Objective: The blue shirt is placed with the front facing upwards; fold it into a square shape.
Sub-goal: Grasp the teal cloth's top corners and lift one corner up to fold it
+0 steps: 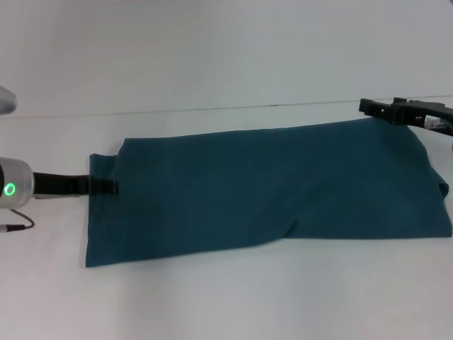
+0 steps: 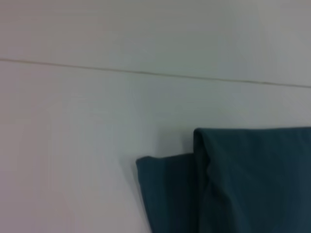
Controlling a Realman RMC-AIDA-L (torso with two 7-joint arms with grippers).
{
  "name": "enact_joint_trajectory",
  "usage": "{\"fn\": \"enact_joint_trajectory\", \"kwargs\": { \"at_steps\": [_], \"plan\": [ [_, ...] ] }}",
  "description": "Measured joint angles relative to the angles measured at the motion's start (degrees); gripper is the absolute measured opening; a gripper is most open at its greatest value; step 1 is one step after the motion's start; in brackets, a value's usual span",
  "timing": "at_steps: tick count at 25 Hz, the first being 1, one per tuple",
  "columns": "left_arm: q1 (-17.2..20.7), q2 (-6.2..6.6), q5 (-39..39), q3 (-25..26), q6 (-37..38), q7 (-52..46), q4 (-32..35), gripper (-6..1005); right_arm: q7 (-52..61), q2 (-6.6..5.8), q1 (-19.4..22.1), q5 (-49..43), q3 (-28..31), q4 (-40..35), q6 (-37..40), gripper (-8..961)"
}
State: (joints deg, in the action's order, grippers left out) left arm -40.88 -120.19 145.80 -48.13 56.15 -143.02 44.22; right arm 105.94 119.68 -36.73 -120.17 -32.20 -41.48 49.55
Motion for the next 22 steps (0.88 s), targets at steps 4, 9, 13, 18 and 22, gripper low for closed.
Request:
{"fn": "enact_joint_trajectory", "kwargs": {
  "at_steps": [4, 9, 13, 18, 22],
  "plan": [
    [0.0, -0.31, 1.1, -1.3, -0.7, -0.2, -0.7, 880, -0.1, 0.01, 0.0, 0.0, -0.6, 0.7, 0.0, 845],
    [-0.1, -0.81, 2.3, -2.0, -1.5, -0.2, -0.8, 880, -0.1, -0.04, 0.0, 0.0, -0.7, 1.1, 0.0, 845],
    [-0.1, -0.83, 2.3, -2.0, -1.6, 0.3, -0.8, 876, -0.1, -0.09, 0.0, 0.0, -0.9, 1.3, -0.3, 844],
    [-0.2, -0.91, 2.3, -2.2, -2.0, 2.3, -1.5, 835, -0.1, -0.09, -0.1, 0.0, -1.0, 1.3, -0.7, 844],
    [-0.8, -0.93, 2.5, -2.2, -2.6, 3.4, -3.1, 738, -0.1, -0.11, -0.4, 0.0, -1.1, 1.4, -1.0, 845]
  ]
}}
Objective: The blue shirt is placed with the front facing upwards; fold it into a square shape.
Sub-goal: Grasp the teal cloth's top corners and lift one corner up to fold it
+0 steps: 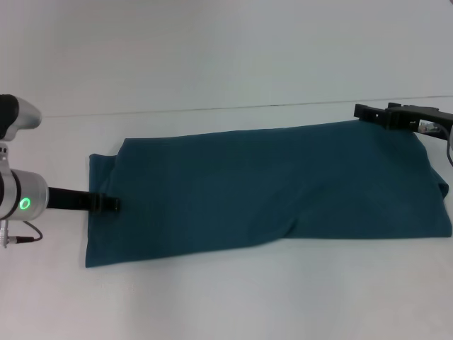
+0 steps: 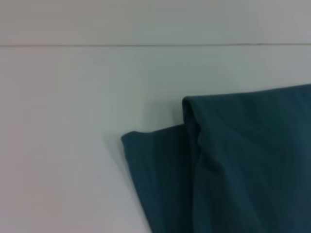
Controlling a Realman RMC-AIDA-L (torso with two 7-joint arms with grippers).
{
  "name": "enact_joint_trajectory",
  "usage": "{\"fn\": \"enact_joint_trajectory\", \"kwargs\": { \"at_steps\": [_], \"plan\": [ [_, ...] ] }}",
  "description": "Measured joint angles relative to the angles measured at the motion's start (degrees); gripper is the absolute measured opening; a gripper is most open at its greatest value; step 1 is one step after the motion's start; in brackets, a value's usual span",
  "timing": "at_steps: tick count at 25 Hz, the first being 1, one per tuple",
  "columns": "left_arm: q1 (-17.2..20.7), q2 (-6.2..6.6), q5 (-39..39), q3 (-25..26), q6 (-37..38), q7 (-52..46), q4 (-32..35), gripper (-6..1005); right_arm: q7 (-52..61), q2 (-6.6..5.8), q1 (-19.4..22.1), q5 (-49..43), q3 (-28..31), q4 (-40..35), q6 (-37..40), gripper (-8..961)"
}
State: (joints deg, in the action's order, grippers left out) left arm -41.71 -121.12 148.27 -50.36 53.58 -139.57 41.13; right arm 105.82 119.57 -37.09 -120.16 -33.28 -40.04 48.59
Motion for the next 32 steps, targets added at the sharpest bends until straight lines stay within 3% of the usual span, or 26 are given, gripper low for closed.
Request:
{"fn": "enact_joint_trajectory", "kwargs": {
  "at_steps": [9, 19, 25, 32],
  "plan": [
    [0.2, -0.66, -0.4, 0.0, 0.5, 2.1, 1.0, 376, -0.1, -0.08, -0.1, 0.0, 0.0, 0.2, -0.6, 842],
    [0.2, -0.57, -3.4, 0.4, 2.0, 2.7, 1.9, 144, -0.1, -0.13, 0.4, 0.1, 0.5, 0.6, -0.5, 835],
    [1.1, -0.48, -4.5, 0.5, 2.5, 2.7, 3.4, 24, 0.0, -0.13, 0.7, 0.3, 0.6, 0.6, -0.1, 832],
    [2.5, -1.0, -4.4, 0.4, 2.8, 2.1, 5.1, 55, 0.2, -0.05, 0.8, 0.3, 0.3, 0.6, 0.0, 828]
  ]
}}
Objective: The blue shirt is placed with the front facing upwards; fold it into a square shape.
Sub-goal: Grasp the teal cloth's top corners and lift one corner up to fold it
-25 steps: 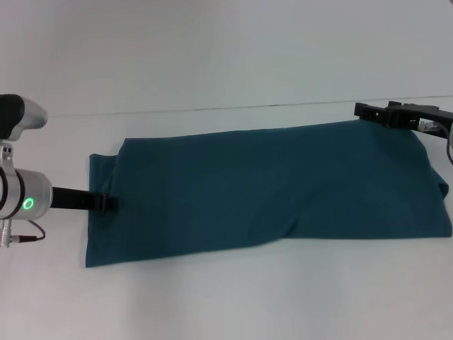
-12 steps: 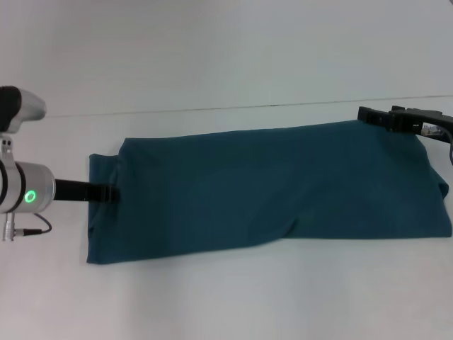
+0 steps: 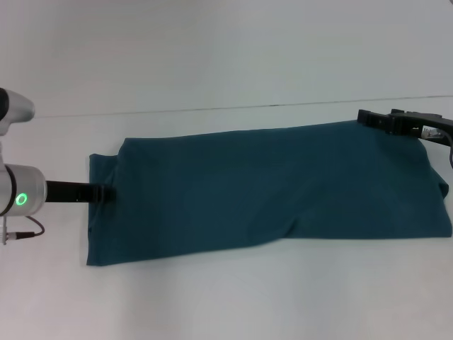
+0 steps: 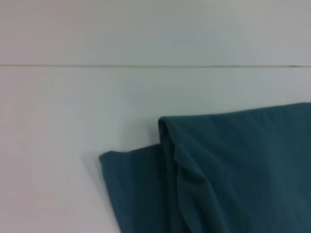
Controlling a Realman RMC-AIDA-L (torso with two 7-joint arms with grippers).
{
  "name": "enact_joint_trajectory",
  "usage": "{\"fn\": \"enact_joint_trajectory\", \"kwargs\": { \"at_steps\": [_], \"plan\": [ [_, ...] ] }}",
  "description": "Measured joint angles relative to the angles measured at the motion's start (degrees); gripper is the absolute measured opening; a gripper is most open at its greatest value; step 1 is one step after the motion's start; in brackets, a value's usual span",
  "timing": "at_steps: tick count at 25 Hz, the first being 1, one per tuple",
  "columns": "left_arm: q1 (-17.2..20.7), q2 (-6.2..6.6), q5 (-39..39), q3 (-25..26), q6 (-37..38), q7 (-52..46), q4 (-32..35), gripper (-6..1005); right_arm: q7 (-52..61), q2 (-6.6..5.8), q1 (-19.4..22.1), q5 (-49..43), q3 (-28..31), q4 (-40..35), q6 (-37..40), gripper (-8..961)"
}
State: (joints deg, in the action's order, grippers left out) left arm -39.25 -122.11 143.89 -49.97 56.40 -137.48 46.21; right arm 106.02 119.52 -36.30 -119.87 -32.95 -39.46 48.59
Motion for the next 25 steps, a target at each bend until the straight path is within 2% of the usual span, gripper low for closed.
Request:
{"fn": "enact_joint_trajectory", "kwargs": {
  "at_steps": [1, 8, 18, 25],
  "plan": [
    [0.5, -0.29, 0.0, 0.0, -0.1, -0.3, 0.9, 60, 0.0, 0.0, 0.0, 0.0, 0.0, 0.0, 0.0, 827],
    [3.4, -1.81, 2.5, -0.4, -1.3, -4.4, 6.9, 272, 0.3, 0.01, -0.2, 0.0, -0.1, 0.0, 0.0, 823],
    [2.8, -1.02, 3.2, -0.8, -1.1, -8.5, 4.1, 497, 0.5, -0.09, -0.5, 0.0, -0.2, 0.0, 0.0, 818],
    [1.6, -0.68, 4.7, -0.8, -2.6, -8.3, 1.4, 803, 0.5, -0.09, -0.8, 0.0, -0.2, -0.3, 0.0, 814]
  ]
}}
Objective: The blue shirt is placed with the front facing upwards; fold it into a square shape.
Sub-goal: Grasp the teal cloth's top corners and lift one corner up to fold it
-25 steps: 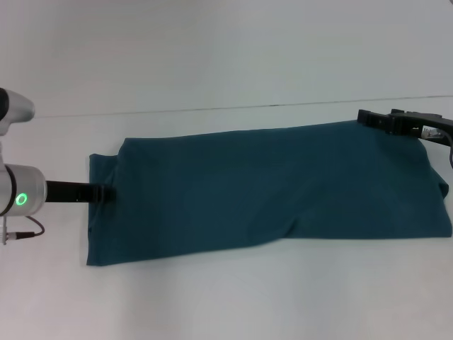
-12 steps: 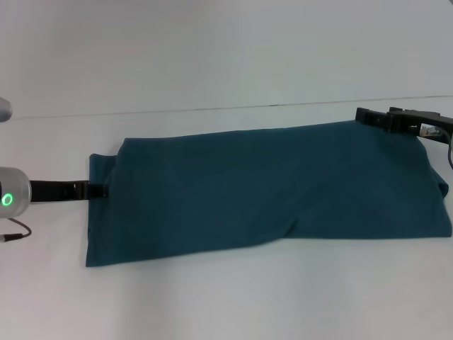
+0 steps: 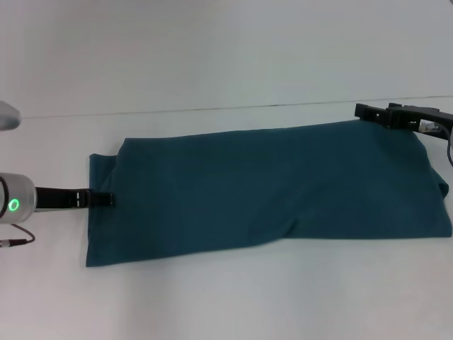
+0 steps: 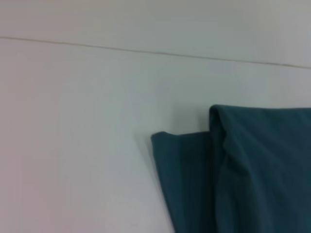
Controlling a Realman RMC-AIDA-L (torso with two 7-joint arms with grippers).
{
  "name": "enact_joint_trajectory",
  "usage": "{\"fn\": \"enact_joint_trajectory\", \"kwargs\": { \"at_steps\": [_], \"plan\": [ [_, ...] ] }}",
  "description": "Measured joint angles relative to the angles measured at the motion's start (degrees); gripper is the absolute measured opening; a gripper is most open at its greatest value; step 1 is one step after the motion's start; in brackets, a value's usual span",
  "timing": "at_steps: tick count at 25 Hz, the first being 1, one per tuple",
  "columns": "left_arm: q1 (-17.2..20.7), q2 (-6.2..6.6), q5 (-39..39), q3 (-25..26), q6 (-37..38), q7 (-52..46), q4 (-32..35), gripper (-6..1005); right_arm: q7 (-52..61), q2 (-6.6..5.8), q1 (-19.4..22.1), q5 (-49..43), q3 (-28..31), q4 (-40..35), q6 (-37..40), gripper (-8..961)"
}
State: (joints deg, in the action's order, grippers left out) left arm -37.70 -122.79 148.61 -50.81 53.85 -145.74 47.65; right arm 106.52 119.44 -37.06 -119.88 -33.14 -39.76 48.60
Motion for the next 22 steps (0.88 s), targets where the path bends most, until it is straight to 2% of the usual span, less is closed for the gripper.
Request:
{"fn": "enact_joint_trajectory", "kwargs": {
  "at_steps": [1, 22],
  "plan": [
    [-0.2, 0.06, 0.0, 0.0, 0.0, 0.1, -0.4, 837, 0.0, 0.0, -0.1, 0.0, 0.0, 0.0, 0.0, 813],
    [-1.9, 0.51, -0.1, -0.1, 0.2, 1.0, -3.4, 829, 0.0, -0.08, -0.3, 0.0, -0.1, 0.3, -0.4, 801]
  ]
}}
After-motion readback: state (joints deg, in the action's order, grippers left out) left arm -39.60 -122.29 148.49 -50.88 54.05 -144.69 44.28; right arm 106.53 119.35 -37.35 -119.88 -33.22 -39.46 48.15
